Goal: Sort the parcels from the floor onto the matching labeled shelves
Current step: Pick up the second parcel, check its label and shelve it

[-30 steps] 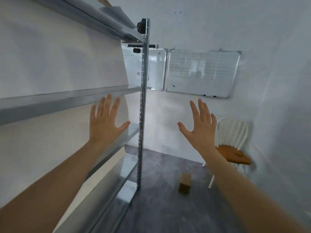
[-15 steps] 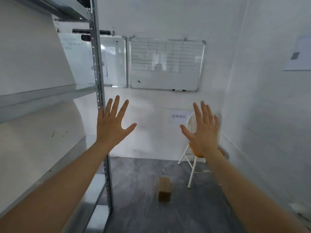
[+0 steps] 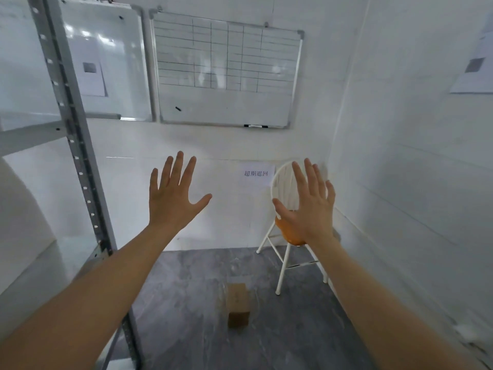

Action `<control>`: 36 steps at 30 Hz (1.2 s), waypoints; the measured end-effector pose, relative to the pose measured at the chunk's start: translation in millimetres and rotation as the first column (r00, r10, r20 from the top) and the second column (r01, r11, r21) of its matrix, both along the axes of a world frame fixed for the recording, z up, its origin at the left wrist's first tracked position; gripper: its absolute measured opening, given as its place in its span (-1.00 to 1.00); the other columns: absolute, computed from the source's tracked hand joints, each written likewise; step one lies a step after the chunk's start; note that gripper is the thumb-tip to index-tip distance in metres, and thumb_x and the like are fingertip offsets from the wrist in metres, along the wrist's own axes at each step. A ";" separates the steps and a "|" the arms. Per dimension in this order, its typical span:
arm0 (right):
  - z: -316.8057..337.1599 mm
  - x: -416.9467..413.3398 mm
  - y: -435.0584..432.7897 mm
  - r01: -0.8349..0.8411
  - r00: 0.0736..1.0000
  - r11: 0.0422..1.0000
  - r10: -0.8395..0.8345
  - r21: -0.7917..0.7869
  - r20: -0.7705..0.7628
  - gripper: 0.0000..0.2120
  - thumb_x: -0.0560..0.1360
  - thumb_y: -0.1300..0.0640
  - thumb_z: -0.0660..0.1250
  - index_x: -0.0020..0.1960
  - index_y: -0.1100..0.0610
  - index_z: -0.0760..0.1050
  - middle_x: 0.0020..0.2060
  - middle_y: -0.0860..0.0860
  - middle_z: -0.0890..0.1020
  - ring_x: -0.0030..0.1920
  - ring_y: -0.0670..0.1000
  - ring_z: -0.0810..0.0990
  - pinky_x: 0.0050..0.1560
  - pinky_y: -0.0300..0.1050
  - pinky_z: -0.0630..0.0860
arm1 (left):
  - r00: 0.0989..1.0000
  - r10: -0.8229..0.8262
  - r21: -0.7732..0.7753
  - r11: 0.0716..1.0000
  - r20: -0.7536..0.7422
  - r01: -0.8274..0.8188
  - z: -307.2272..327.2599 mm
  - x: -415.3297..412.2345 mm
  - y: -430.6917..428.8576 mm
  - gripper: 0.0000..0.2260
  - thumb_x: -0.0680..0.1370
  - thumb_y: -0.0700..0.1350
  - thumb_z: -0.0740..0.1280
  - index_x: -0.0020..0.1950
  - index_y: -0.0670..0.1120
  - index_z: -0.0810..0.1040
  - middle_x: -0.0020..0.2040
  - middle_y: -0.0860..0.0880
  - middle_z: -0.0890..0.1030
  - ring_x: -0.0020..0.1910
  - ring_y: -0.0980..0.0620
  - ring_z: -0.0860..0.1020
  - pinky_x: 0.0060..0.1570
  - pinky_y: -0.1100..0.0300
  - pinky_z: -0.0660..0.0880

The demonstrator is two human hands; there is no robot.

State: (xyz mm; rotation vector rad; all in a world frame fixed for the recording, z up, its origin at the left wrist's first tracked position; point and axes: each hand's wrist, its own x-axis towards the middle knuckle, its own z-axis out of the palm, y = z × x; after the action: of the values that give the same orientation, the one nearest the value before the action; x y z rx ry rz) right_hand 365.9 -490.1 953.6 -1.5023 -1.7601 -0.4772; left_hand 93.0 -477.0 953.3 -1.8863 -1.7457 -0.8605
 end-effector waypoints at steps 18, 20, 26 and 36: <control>-70.4 18.0 357.1 -0.061 0.996 0.988 0.070 -0.140 0.056 -0.25 0.40 -0.34 0.09 0.50 -0.06 0.02 0.53 0.04 0.11 0.52 0.07 0.03 0.45 0.17 -0.05 | 0.999 0.032 -0.108 0.994 -0.020 -0.034 -77.7 38.6 354.4 -0.21 0.40 0.35 -0.01 0.52 -0.06 0.09 0.54 -0.07 0.13 0.52 -0.07 0.10 0.43 -0.07 -0.13; -86.7 18.4 387.6 -0.060 0.996 0.984 0.071 -0.168 0.058 -0.24 0.40 -0.35 0.08 0.49 -0.07 0.00 0.52 0.05 0.13 0.52 0.10 0.06 0.44 0.21 0.00 | 1.000 0.021 -0.144 0.989 -0.014 -0.023 -97.9 39.4 385.4 -0.21 0.40 0.35 0.00 0.52 -0.07 0.11 0.54 -0.09 0.15 0.51 -0.09 0.12 0.43 -0.11 -0.06; -161.3 20.8 463.1 -0.011 0.997 0.955 0.034 -0.297 0.073 -0.21 0.39 -0.37 0.04 0.52 -0.05 0.01 0.53 0.02 0.10 0.53 0.09 0.03 0.45 0.22 0.00 | 1.000 -0.021 -0.243 0.970 -0.018 0.016 -179.4 47.9 471.2 -0.24 0.41 0.32 0.03 0.50 -0.09 0.15 0.51 -0.13 0.21 0.49 -0.11 0.17 0.43 -0.10 -0.04; -375.8 -8.6 530.8 -0.011 1.000 0.888 0.005 -0.460 -0.015 -0.25 0.39 -0.33 0.12 0.49 0.00 0.17 0.49 0.06 0.25 0.50 0.11 0.15 0.42 0.22 0.09 | 0.996 -0.074 -0.523 0.848 0.041 0.084 -409.7 44.4 527.9 -0.23 0.41 0.33 0.02 0.52 -0.07 0.10 0.54 -0.10 0.14 0.52 -0.08 0.07 0.45 -0.14 -0.07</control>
State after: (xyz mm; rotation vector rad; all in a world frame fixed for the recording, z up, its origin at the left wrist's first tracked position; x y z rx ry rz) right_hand 357.3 40.6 577.9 -1.8108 -1.9588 -0.0353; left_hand 137.4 51.0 543.7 -2.3057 -2.0816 -0.4461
